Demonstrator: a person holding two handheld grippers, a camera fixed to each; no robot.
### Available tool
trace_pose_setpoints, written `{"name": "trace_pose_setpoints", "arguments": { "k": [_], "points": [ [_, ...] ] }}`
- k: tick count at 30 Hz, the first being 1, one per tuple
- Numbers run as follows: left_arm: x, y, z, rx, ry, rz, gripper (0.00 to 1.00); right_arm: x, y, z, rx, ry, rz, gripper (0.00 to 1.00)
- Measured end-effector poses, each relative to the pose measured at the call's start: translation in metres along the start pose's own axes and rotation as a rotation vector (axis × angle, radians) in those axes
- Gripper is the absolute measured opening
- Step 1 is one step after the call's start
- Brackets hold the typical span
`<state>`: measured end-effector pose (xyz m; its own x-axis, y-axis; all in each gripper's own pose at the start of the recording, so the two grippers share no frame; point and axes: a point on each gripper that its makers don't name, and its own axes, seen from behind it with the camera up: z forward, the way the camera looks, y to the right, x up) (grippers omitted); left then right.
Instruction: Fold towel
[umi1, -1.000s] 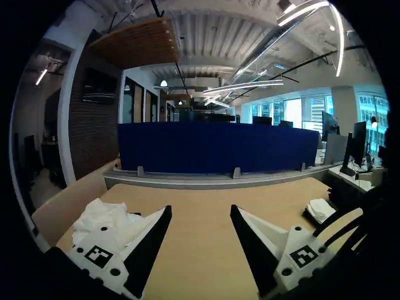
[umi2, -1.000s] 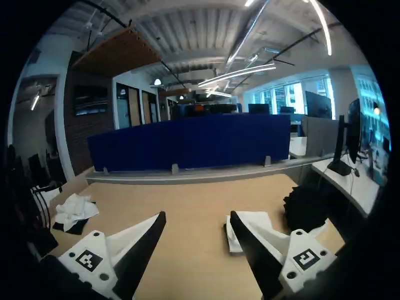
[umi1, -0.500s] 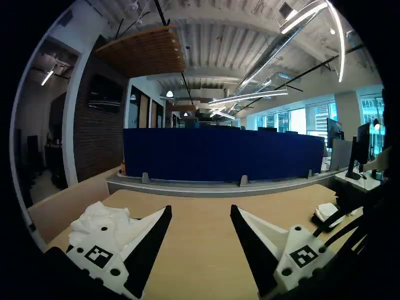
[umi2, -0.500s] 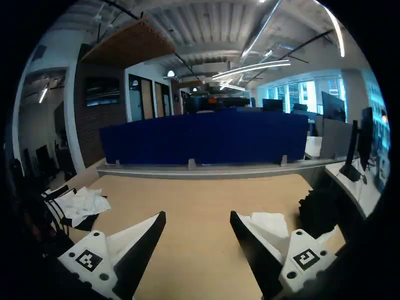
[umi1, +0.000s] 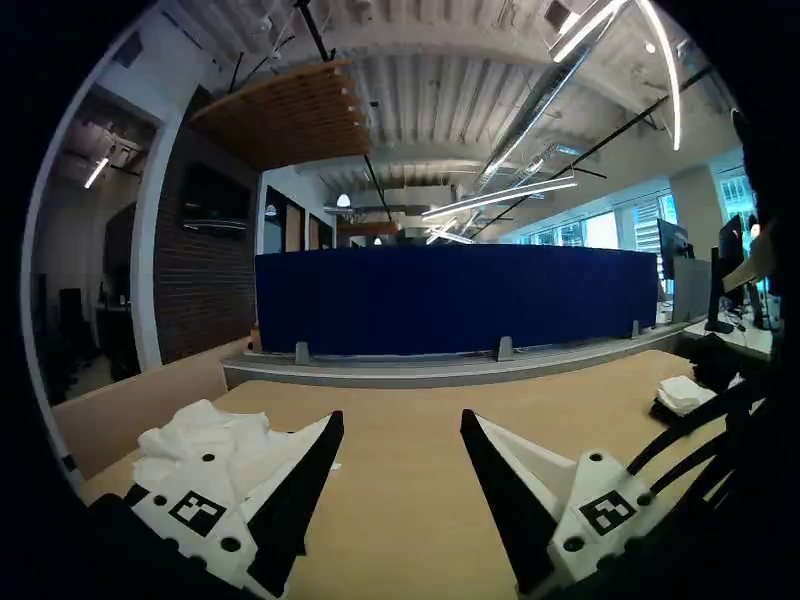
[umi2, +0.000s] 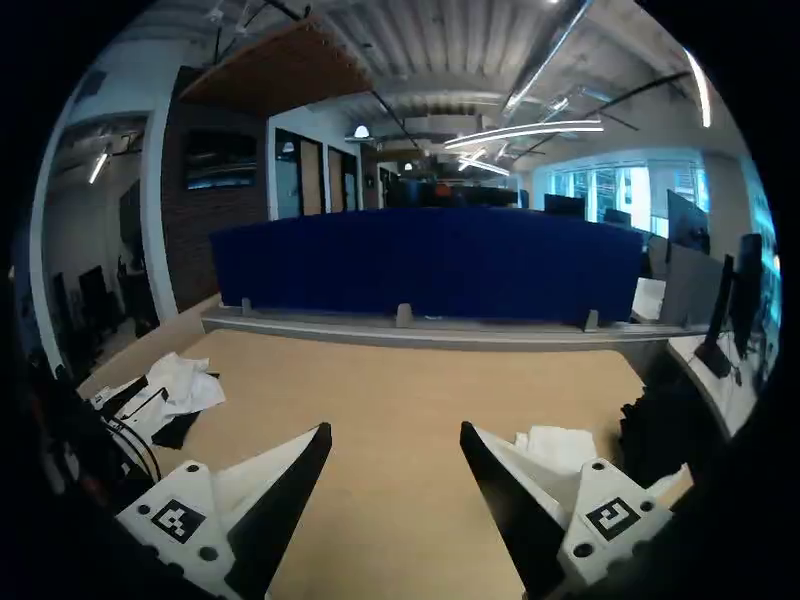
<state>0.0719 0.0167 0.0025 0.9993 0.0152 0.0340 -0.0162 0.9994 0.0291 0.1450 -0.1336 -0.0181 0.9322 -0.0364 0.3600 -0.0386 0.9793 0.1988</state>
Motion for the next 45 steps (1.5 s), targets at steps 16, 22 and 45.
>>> {"name": "trace_pose_setpoints", "arguments": {
  "k": [16,22,45],
  "points": [
    [-0.059,-0.026,0.005,0.022,0.011,-0.015,0.86,-0.022,-0.039,0.024,0.033,-0.004,-0.074,1.0],
    [-0.067,-0.027,0.008,0.023,0.02,0.0,0.86,-0.02,-0.04,0.028,0.032,0.003,-0.072,1.0],
    [-0.073,-0.028,0.002,0.022,0.033,-0.019,0.87,-0.018,-0.026,0.023,0.022,0.022,-0.037,1.0]
  ]
}}
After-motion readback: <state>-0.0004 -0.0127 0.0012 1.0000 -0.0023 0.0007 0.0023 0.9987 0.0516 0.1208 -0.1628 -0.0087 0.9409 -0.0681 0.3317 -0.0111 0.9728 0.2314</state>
